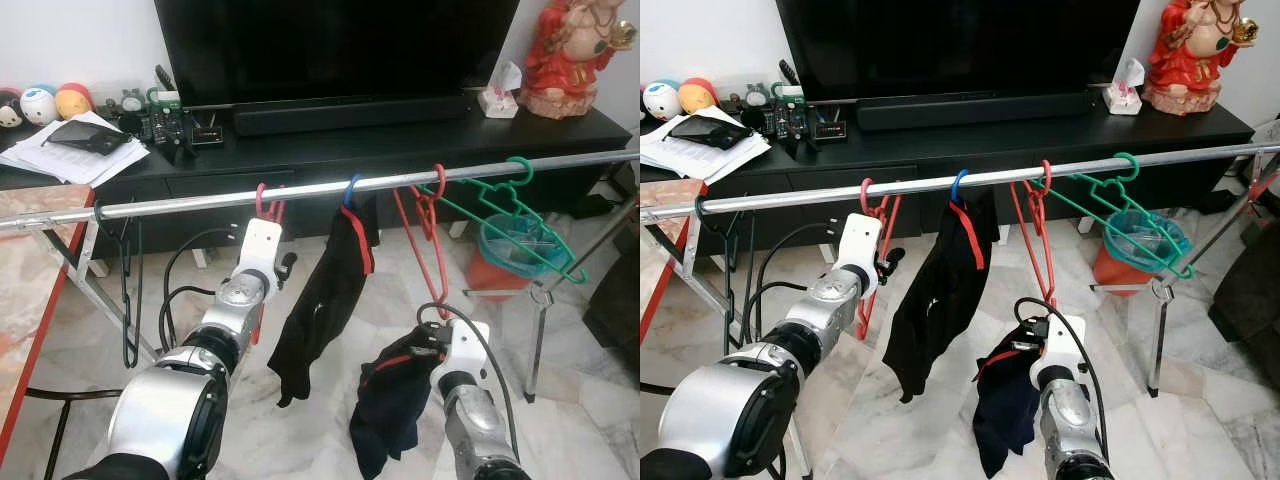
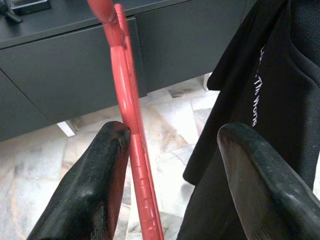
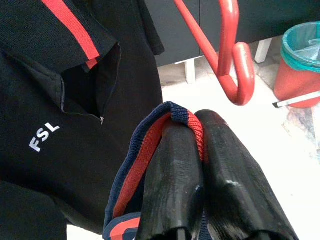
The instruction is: Hang hanger
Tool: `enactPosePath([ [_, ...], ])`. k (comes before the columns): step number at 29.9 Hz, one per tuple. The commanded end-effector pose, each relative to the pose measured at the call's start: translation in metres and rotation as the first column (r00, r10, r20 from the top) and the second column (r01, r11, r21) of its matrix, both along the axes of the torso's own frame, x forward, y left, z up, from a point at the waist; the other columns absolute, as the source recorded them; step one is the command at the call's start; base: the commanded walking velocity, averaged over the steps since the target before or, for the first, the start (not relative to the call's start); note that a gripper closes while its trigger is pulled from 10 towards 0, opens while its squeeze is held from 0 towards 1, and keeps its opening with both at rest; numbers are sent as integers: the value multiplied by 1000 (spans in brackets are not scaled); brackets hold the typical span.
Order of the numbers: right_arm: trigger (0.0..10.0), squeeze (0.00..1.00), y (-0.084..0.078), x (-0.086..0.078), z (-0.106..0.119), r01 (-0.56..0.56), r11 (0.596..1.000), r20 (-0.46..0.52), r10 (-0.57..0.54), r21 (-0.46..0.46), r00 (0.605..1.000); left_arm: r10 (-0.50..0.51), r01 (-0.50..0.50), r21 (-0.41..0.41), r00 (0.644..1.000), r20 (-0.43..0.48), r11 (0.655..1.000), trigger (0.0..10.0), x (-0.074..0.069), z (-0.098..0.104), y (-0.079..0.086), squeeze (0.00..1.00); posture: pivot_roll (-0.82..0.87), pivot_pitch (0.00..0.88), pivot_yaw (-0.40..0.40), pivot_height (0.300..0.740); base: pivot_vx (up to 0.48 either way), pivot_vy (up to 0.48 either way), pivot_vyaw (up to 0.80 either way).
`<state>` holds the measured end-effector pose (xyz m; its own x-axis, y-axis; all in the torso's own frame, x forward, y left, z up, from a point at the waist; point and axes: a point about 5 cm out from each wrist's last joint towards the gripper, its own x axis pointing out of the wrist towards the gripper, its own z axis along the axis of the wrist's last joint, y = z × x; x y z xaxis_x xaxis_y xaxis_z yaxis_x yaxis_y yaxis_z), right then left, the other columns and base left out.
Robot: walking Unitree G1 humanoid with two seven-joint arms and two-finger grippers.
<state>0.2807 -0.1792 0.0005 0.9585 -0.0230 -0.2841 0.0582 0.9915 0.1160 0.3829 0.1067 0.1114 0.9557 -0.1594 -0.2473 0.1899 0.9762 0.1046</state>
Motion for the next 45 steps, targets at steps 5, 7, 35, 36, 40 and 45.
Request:
enactPosePath([
  [5, 10000, 0, -2, 3, 5, 4, 1000, 22, -4, 0, 1000, 13, -13, -2, 1000, -22, 1000, 314, 0, -1, -4, 0, -51, 19, -38, 740, 0, 0, 0],
  [7, 10000, 0, -3, 3, 5, 4, 1000, 22, -4, -3, 1000, 31, -30, 28, 999, -38, 999, 10000, 0, -3, -3, 0, -51, 18, -39, 740, 0, 0, 0],
  [35, 10000, 0, -11, -8, 1, 27, 1000, 36, -26, -16, 999, 140, -137, 92, 990, -30, 986, 0, 2, 0, 5, 0, -103, 70, -49, 740, 0, 0, 0],
  [36, 10000, 0, -11, -9, 1, 25, 1000, 35, -24, -18, 999, 140, -137, 92, 990, -31, 986, 0, 2, -1, 6, 0, -102, 71, -51, 740, 0, 0, 0],
  [40, 10000, 0, -10, -9, 1, 23, 1000, 36, -22, -18, 999, 143, -139, 93, 989, -38, 986, 0, 1, -3, 7, 0, -103, 70, -53, 740, 0, 0, 0],
  [45, 10000, 0, -9, -8, 2, 21, 1000, 37, -20, -16, 999, 141, -136, 97, 989, -41, 986, 0, 1, -4, 8, 0, -103, 68, -52, 740, 0, 0, 0],
])
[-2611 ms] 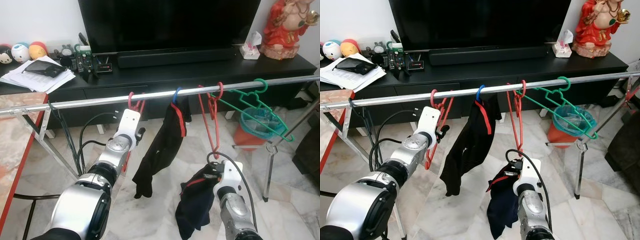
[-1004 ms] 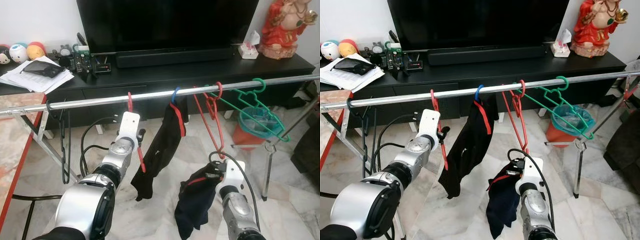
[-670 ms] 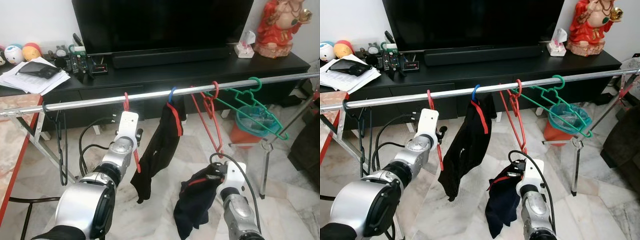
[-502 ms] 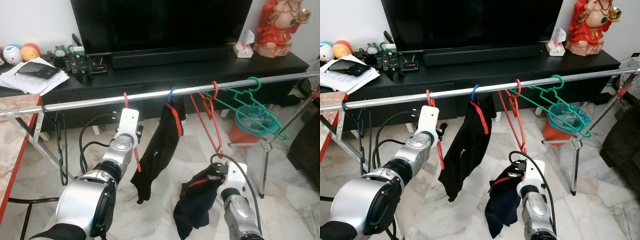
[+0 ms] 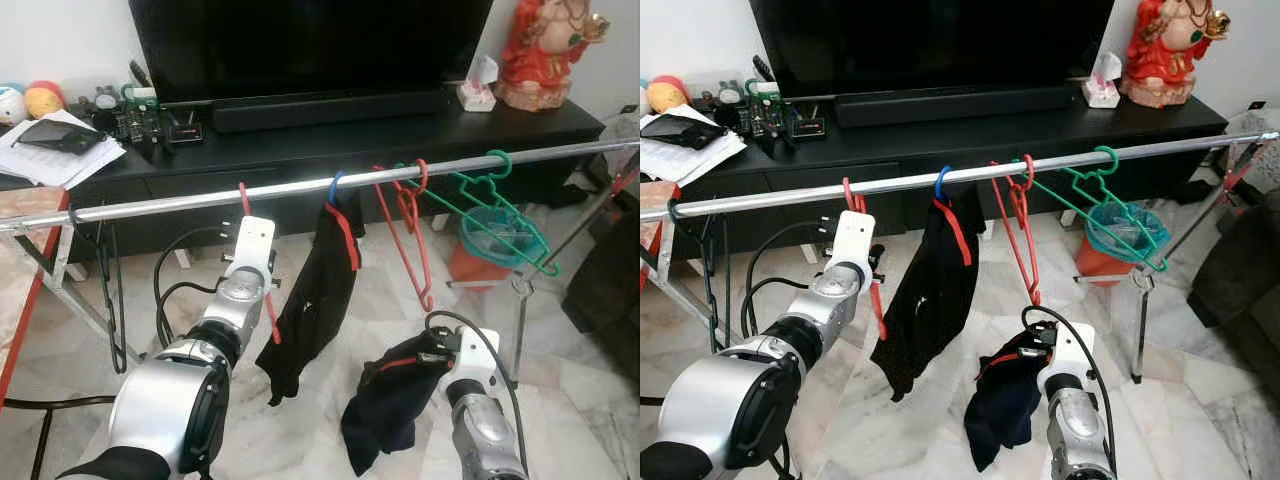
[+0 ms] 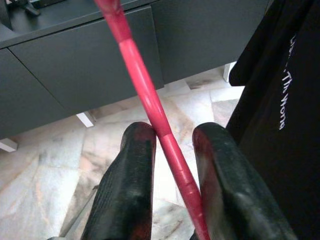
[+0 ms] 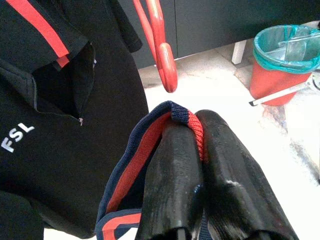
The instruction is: Hang hanger
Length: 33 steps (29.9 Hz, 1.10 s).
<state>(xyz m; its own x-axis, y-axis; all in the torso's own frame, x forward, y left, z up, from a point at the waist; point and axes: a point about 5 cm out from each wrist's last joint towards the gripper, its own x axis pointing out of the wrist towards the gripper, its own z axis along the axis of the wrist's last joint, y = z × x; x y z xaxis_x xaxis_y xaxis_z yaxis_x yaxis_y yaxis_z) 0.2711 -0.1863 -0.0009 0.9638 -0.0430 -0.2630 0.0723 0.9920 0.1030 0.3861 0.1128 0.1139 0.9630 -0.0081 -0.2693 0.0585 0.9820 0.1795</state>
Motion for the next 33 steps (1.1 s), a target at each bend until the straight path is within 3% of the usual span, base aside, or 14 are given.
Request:
enactPosePath([
  [1, 10000, 0, -2, 2, 4, 4, 1000, 16, -4, -2, 1000, 3, -3, 15, 999, -32, 1000, 0, -3, -6, 2, 0, -103, 68, -52, 740, 0, 0, 0],
  [19, 10000, 0, 1, 5, 5, 1, 1000, 15, -1, 7, 1000, 0, 1, 26, 999, -38, 1000, 0, -5, -10, 5, 0, -87, 51, -44, 740, 0, 0, 0],
  [29, 10000, 0, 1, 8, 7, 3, 1000, 19, -3, 9, 1000, 27, -24, -35, 996, 90, 999, 0, 1, 5, 9, 0, -74, 37, -43, 740, 0, 0, 0],
  [30, 10000, 0, 2, 8, 8, 3, 1000, 19, -3, 9, 1000, 25, -21, -34, 994, 105, 999, 627, 1, 6, 10, 0, -73, 38, -40, 740, 0, 0, 0],
  [31, 10000, 0, 2, 9, 8, 3, 1000, 20, -3, 9, 1000, 17, -14, -25, 992, 126, 1000, 6196, 0, 7, 10, 0, -70, 37, -39, 740, 0, 0, 0],
  [32, 10000, 0, 2, 9, 8, 3, 1000, 20, -3, 9, 1000, 11, -8, -17, 990, 140, 1000, 6196, 0, 7, 10, 0, -70, 37, -39, 740, 0, 0, 0],
  [33, 10000, 0, 3, 9, 8, 3, 1000, 22, -4, 12, 1000, 3, 1, -24, 985, 172, 1000, 10000, -2, 7, 11, 0, -65, 34, -37, 740, 0, 0, 0],
])
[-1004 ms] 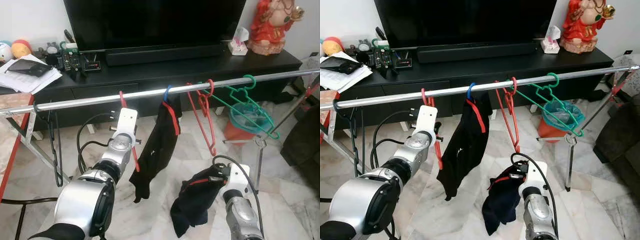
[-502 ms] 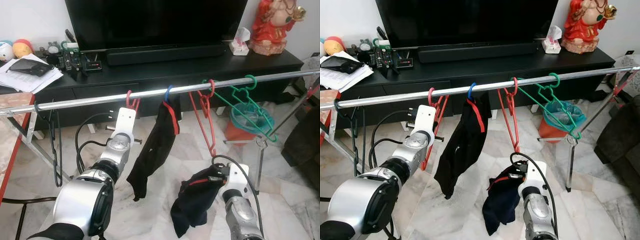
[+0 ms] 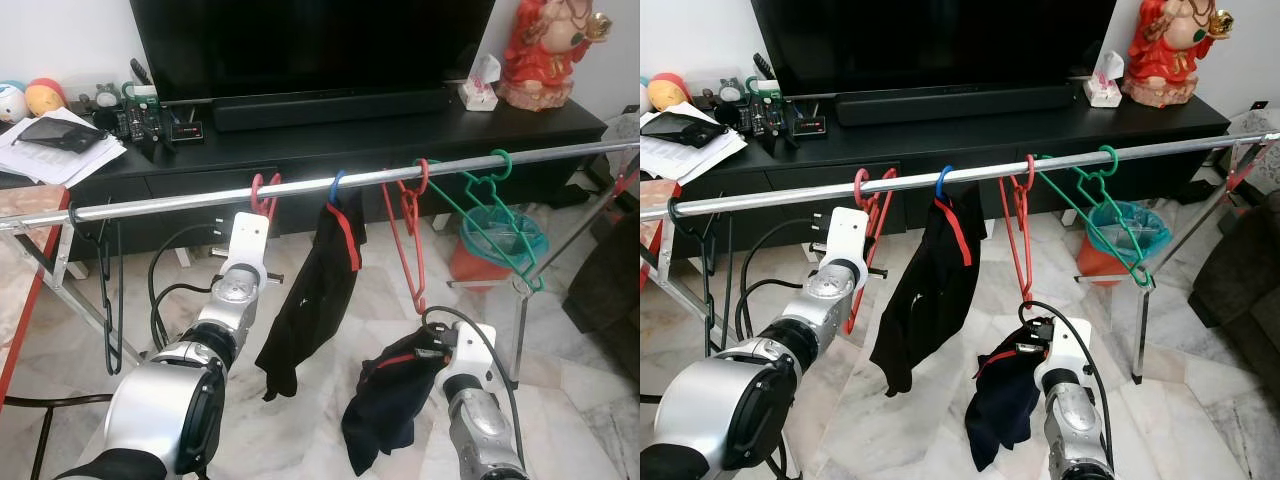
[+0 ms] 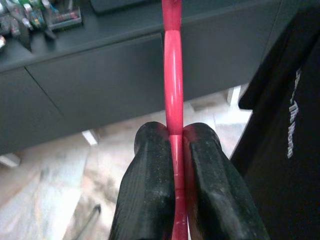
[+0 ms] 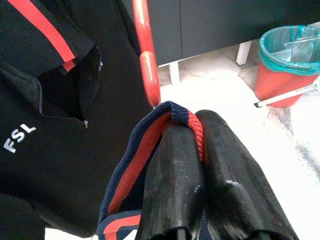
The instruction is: Hang hanger
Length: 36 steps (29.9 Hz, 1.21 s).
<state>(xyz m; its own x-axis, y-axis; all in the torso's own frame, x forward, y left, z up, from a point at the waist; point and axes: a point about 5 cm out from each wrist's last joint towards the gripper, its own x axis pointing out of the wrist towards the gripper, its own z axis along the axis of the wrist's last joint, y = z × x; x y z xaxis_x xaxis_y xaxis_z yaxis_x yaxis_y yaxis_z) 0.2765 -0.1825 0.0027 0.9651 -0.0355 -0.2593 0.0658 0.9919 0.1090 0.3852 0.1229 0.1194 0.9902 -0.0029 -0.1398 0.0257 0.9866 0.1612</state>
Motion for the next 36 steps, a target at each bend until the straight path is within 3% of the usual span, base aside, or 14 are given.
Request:
enactPosePath([
  [1, 10000, 0, 0, 4, 4, 10, 1000, 19, -10, 7, 1000, -10, 10, -2, 999, 47, 1000, 10000, -1, 2, 1, 0, -65, 34, -37, 740, 0, 0, 0],
  [7, 10000, 0, 1, 4, 4, 9, 1000, 18, -9, 8, 1000, -41, 39, 26, 995, 89, 999, 10000, -8, -5, 6, 0, -56, 28, -22, 740, 0, 0, 0],
  [11, 10000, 0, 0, 2, 2, 10, 1000, 13, -10, 6, 1000, -48, 46, 15, 993, 106, 999, 10000, -24, -23, 15, 0, -49, 22, -17, 740, 0, 0, 0],
  [15, 10000, 0, -1, -1, 1, 4, 1000, 13, -4, 0, 1000, -77, 76, 9, 986, 145, 997, 10000, -50, -44, 24, 0, -38, 6, -11, 740, 0, 0, 0],
  [23, 10000, 0, -1, -3, 4, 3, 1000, 43, -2, -4, 999, -78, 77, 10, 987, 138, 997, 10000, -79, -61, 32, 0, -41, 0, -2, 740, 0, 0, 0],
  [27, 10000, 0, -2, -4, 4, 11, 1000, 54, -11, -6, 998, -77, 76, 14, 992, 96, 997, 10000, -86, -70, 34, 0, -41, 0, -1, 740, 0, 0, 0],
  [29, 10000, 0, -2, -6, 3, 9, 1000, 50, -9, -8, 999, -41, 43, -29, 995, 91, 999, 10000, -91, -72, 37, 0, -43, 0, 1, 740, 0, 0, 0],
  [36, 10000, 0, -2, -7, 3, 13, 1000, 50, -12, -9, 999, -54, 56, -17, 995, 87, 998, 10000, -93, -70, 37, 0, -39, 0, 2, 740, 0, 0, 0],
])
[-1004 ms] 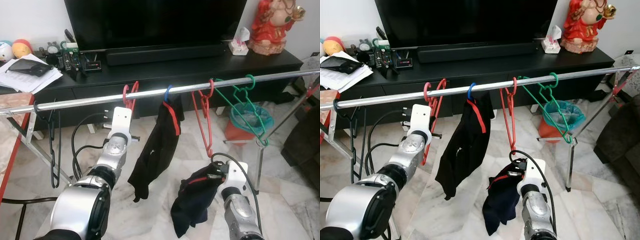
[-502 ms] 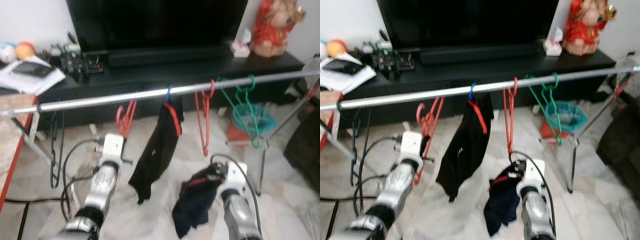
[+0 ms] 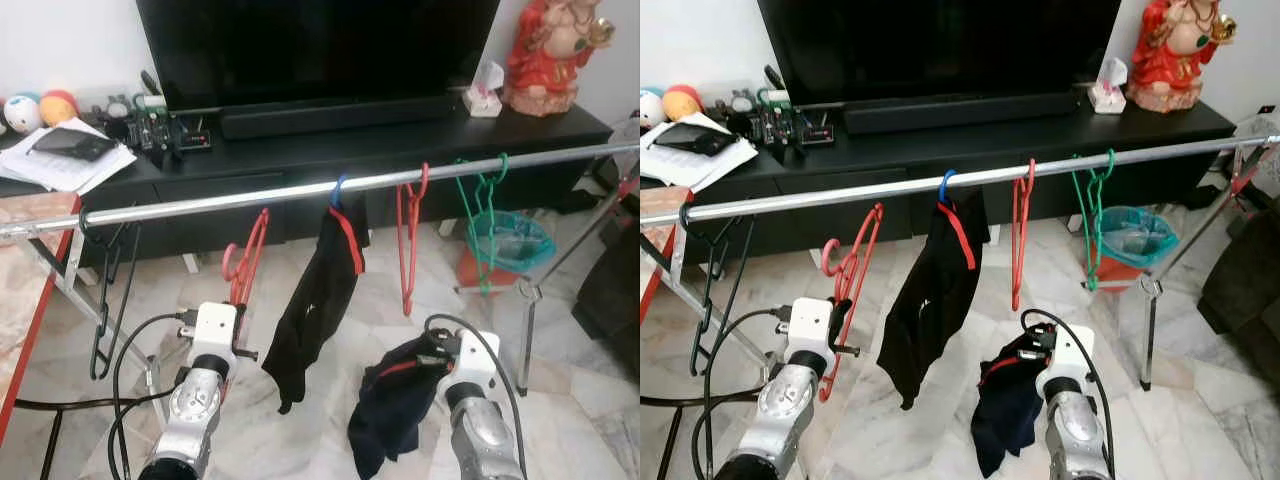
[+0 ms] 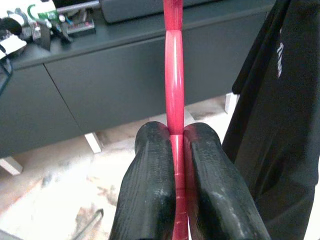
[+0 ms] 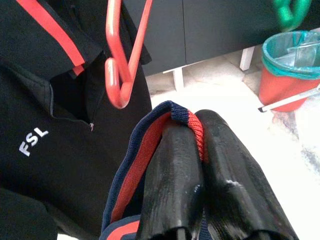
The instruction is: Hang hanger
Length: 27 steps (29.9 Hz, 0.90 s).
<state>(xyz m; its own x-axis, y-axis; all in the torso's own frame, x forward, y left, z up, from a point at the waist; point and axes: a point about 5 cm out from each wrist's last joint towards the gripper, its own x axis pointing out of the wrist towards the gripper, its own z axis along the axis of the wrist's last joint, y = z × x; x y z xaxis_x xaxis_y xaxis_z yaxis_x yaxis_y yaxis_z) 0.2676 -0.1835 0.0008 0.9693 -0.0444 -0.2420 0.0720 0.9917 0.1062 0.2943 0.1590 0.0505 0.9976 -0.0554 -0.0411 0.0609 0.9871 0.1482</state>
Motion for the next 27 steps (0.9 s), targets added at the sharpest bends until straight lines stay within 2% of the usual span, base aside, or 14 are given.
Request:
enactPosePath([
  [1, 10000, 0, -1, 2, 5, 4, 1000, 32, -4, -7, 999, -5, 5, -1, 1000, -12, 1000, 10000, -2, -1, 0, 0, -40, 0, 2, 740, 0, 0, 0],
  [9, 10000, 0, 6, 10, 13, -4, 1000, 62, 5, -15, 998, 2, -2, -3, 1000, -25, 1000, 10000, -1, 3, 1, 0, -28, 15, 7, 740, 0, 0, 0],
  [11, 10000, 0, 6, 10, 14, -2, 1000, 72, 3, -21, 997, 2, -2, -1, 1000, -28, 1000, 10000, -1, 3, 1, 0, -25, 19, 8, 740, 0, 0, 0],
  [16, 10000, 0, 6, 10, 14, 2, 1000, 69, -1, -16, 998, 4, -4, 2, 1000, -31, 1000, 10000, 0, 4, 2, 0, -22, 29, 11, 740, 0, 0, 611],
  [27, 10000, 0, 7, 10, 13, 8, 1000, 61, -8, -8, 998, -4, 4, 2, 999, -37, 1000, 10000, -1, 6, 0, 0, -15, 44, 15, 740, -46, 0, 0],
])
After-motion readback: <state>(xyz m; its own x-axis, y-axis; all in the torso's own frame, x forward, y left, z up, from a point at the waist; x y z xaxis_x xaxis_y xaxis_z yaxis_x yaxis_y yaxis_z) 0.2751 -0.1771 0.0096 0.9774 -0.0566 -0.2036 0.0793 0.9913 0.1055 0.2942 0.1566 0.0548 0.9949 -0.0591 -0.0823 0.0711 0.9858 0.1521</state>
